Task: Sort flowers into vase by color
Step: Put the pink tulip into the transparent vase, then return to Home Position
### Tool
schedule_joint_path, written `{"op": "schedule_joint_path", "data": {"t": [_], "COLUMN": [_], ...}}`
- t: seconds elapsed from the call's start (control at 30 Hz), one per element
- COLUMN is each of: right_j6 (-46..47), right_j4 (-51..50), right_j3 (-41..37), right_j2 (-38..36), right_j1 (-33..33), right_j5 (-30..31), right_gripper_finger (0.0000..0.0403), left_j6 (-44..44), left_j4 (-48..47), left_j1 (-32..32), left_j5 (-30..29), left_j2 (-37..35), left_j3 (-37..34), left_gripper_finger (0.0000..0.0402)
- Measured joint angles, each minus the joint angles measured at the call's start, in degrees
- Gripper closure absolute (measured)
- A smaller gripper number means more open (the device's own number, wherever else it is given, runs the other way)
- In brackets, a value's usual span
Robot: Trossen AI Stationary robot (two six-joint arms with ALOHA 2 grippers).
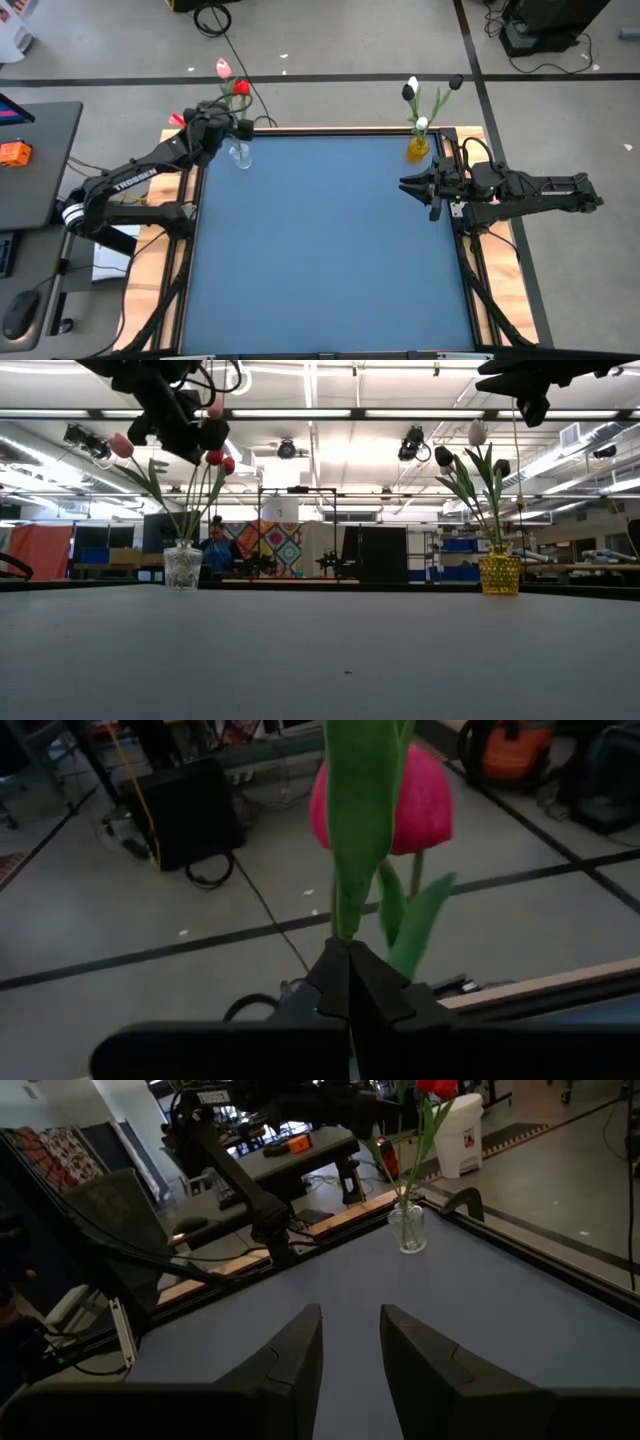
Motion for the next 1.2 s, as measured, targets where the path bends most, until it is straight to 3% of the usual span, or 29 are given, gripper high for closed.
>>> {"op": "schedule_joint_path", "data": {"t": [0.4, 0.77, 1.03, 1.2], "right_j6": [0.0, -0.02, 0.0, 0.0], "right_j4": [-0.02, 0.0, -0.01, 0.0], "right_j3": [0.0, 0.0, 0.01, 0.0], "right_j2": [0.0, 0.0, 0.0, 0.0], "right_j1": [0.0, 0.0, -0.02, -0.02], "right_j5": [0.02, 0.0, 0.0, 0.0], "right_gripper_finger": [0.029, 0.029, 0.029, 0.029], "left_j6": [-3.01, -13.42, -19.06, -19.65], "left_j4": [5.51, 0.88, -7.47, -9.4], "left_j1": [0.14, -1.13, -3.93, -9.92], "left_j5": [0.45, 0.57, 12.01, 21.63], "left_j2": [-0.09, -0.32, -6.8, -11.74], "left_j3": [-4.78, -8.74, -8.63, -8.63], "left_gripper_finger": [0.0394, 0.0296, 0.024, 0.0218]}}
